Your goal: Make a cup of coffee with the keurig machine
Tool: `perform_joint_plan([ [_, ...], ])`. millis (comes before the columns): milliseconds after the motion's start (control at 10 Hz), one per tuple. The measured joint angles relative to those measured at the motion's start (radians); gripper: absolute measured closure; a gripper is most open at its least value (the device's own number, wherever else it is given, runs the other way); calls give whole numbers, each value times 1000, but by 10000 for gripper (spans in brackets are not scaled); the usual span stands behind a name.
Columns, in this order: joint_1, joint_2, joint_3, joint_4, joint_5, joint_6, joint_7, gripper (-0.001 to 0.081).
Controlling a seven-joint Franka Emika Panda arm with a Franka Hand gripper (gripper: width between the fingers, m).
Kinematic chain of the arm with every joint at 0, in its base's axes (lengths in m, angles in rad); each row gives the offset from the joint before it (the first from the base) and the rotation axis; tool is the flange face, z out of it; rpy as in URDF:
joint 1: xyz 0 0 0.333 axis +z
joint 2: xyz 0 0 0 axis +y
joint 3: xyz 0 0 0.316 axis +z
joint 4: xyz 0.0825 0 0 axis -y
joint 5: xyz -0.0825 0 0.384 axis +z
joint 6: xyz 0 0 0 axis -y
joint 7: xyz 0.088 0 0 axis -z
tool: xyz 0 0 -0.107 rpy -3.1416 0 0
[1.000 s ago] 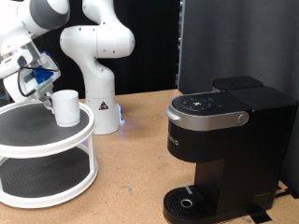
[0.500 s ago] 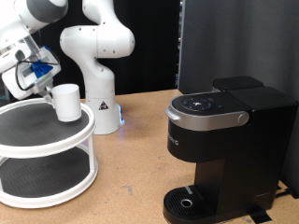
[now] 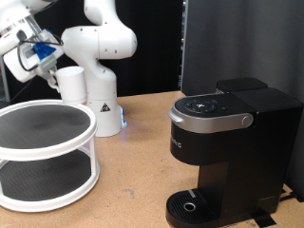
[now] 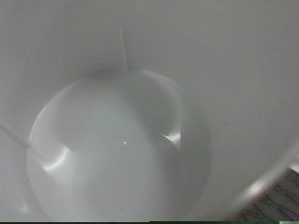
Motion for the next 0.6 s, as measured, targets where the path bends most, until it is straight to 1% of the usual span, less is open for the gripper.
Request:
perform_joint_plan([
  [200, 0, -27, 17, 28, 4, -53, 8, 735],
  [400, 0, -26, 17, 22, 4, -52, 6, 735],
  [600, 14, -25, 23, 19, 3, -52, -6, 735],
])
